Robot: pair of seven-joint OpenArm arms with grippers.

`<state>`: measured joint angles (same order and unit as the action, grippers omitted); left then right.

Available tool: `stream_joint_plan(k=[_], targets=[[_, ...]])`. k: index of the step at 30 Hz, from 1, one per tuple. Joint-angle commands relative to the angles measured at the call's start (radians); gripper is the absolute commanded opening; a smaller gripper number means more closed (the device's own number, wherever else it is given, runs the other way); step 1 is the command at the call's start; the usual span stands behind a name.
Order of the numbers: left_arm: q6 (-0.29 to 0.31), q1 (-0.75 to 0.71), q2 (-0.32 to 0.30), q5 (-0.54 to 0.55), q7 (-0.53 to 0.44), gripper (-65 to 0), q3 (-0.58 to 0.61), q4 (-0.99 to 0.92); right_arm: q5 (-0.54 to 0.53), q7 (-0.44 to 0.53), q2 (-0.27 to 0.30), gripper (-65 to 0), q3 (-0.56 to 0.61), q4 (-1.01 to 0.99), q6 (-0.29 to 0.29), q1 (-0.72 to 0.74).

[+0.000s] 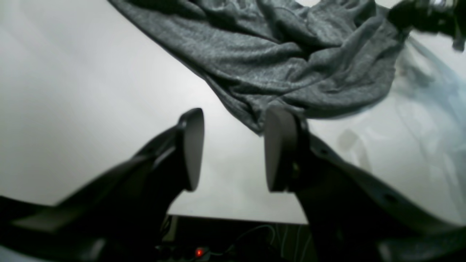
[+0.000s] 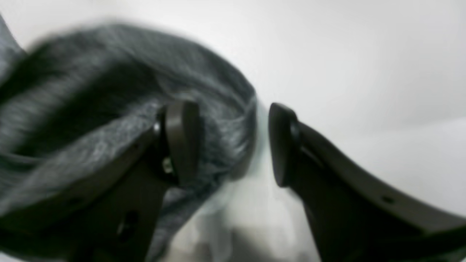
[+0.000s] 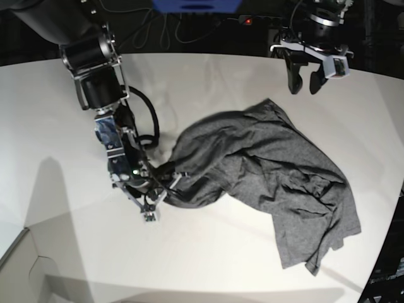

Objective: Layout the t-shirt on the table in an organized manner, then fold the t-shirt properly
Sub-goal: 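Lower the right gripper onto the grey t-shirt edge and grasp it, then lift and pull the grasped shirt edge away with the right gripper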

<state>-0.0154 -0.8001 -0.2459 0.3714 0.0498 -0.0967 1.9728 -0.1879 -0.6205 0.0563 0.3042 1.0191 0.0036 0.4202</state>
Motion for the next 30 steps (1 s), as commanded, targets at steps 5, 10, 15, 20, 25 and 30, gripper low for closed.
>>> stream_joint_plan(k=[5,10,15,20,25,30], targets=[[0.002,0.002,-0.002,-0.001,-0.028,-38.2,-0.002,0.016,0.005,0.038,0.021,-34.8,-0.003,0.002,0.003,0.032],[0.002,0.009,-0.002,-0.001,-0.028,-38.2,0.004,0.015,0.005,0.037,0.050,-64.9,-0.013,0.004,0.003,0.032],[0.002,0.025,0.038,-0.001,-0.028,-38.2,-0.002,0.016,0.000,0.026,0.073,-65.0,-0.015,0.036,0.003,0.021],[0.002,0.031,0.046,0.001,-0.028,-38.3,0.005,0.018,0.003,-0.012,0.135,-65.0,-0.076,0.406,0.002,-0.139],[0.002,0.074,0.050,0.094,-0.028,-38.3,0.005,0.023,0.005,-0.062,0.132,-65.0,-0.219,0.703,0.002,-0.307],[0.002,0.124,0.043,0.197,-0.026,-38.3,0.008,0.021,0.001,-0.055,0.129,-65.0,-0.294,0.817,0.002,-0.458]])
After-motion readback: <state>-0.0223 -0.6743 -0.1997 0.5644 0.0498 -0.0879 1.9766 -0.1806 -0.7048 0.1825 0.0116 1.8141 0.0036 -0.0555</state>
